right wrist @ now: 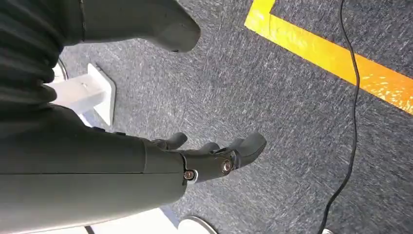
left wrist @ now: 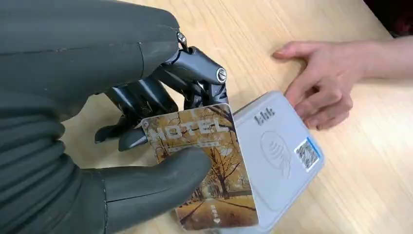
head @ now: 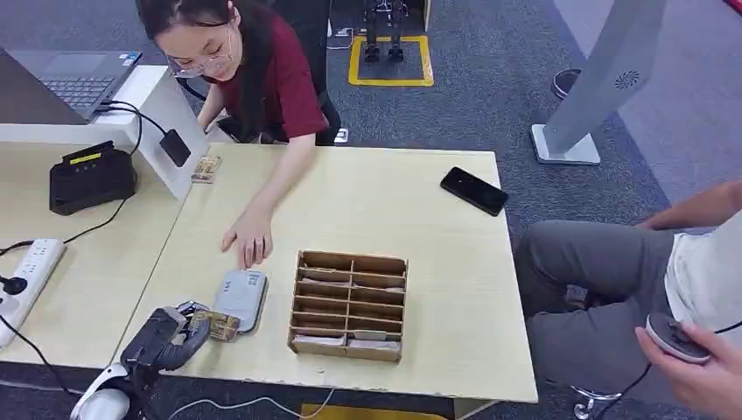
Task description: Pass the card to the sensor for recognition and then transmit it.
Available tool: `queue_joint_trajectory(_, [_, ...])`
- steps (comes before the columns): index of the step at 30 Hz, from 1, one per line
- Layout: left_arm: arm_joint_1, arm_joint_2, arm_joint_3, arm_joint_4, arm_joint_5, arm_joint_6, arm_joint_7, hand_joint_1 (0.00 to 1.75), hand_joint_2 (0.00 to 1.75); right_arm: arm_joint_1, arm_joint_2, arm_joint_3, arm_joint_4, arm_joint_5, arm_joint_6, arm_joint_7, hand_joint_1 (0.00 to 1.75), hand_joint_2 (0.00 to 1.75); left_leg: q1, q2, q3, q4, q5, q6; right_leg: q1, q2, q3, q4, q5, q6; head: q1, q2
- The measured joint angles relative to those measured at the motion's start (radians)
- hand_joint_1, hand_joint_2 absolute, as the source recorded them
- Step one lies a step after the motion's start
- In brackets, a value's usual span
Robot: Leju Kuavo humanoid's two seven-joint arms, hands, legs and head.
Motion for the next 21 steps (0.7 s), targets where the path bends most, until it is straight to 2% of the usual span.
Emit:
queue_joint_trajectory(6, [-0.072, -0.017, -0.012, 0.022, 0.022, 0.021, 0.024, 1.75, 1.75, -0.002, 0.002, 0.0, 0.0, 0.0, 0.0, 0.0, 0.0, 1.75, 0.0, 0.0, 0.0, 0.0, 0.0, 0.0, 0.0, 0.0, 0.001, 0.0, 0.0, 0.0, 0.001, 0.0])
queue_joint_trajectory(21, [-0.088, -0.029, -0.014, 0.038, 0.031, 0.026, 0.024, 1.75, 1.75, -0.002, 0.003, -0.001, 0.0, 0.002, 0.0, 0.0, 0.0, 1.75, 0.0, 0.0, 0.0, 0.0, 0.0, 0.0, 0.0, 0.0, 0.0, 0.0, 0.0, 0.0, 0.0, 0.0])
